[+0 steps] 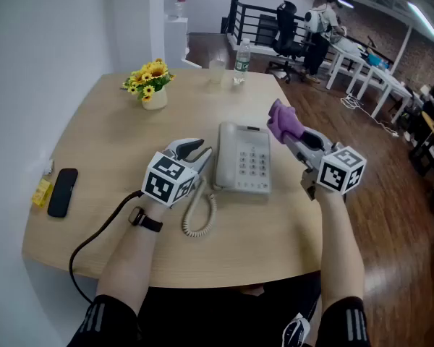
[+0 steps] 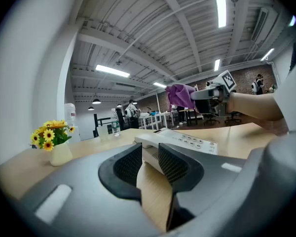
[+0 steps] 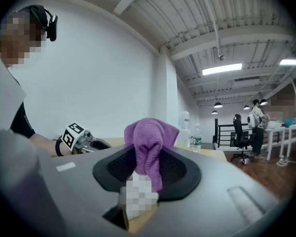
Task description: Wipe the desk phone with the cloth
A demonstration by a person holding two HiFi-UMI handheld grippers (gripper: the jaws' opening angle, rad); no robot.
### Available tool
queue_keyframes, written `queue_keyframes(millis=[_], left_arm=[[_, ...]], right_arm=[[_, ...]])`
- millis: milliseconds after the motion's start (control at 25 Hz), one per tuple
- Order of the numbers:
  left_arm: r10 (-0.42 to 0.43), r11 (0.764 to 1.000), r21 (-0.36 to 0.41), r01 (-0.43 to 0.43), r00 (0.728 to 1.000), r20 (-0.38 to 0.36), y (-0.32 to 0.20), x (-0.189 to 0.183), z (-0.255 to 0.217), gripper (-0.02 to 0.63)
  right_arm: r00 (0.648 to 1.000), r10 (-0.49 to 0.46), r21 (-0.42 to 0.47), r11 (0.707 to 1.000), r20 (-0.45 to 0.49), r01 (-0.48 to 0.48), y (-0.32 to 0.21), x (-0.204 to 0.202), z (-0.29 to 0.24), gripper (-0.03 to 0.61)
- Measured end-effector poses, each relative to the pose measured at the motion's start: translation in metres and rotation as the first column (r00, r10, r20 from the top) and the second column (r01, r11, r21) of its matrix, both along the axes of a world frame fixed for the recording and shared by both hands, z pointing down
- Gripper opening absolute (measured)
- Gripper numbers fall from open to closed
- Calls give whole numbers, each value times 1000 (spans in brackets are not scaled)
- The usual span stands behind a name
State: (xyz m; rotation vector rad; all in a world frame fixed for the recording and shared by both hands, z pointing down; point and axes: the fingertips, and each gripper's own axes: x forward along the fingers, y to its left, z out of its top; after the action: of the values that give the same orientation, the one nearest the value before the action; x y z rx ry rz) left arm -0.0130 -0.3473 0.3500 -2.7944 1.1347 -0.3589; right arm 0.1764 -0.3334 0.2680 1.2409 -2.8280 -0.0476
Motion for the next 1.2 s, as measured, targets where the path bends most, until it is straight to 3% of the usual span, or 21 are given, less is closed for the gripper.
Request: queue_keyframes(millis=[160, 360, 640, 760, 920, 1200], left_arm=[[-2, 1000, -2, 2, 1000, 3, 1, 1, 4, 100], [-17, 1000, 1, 17, 1000, 2, -1, -5, 2, 100], [-14, 1000, -7, 14, 1000, 5, -1, -3, 5, 100], [-15, 1000, 3, 15, 1000, 11, -2, -4, 2, 100], [-18, 1000, 1, 18, 1000, 14, -2, -4, 4, 100], [-15, 1000, 9, 15, 1000, 24, -1, -1, 4, 100]], right_arm=[[986, -86, -94, 993, -144, 73, -37, -32, -3, 133], [928, -167, -224, 970, -332, 95, -75, -76, 22, 133], [879, -224, -333, 939, -421, 79, -98, -110, 75, 133], [872, -237, -355, 931, -428, 79, -102, -108, 82, 133], [834, -220, -377, 926, -507, 15, -106, -84, 93, 132], [812, -196, -379, 925, -550, -34, -107, -46, 97, 132]])
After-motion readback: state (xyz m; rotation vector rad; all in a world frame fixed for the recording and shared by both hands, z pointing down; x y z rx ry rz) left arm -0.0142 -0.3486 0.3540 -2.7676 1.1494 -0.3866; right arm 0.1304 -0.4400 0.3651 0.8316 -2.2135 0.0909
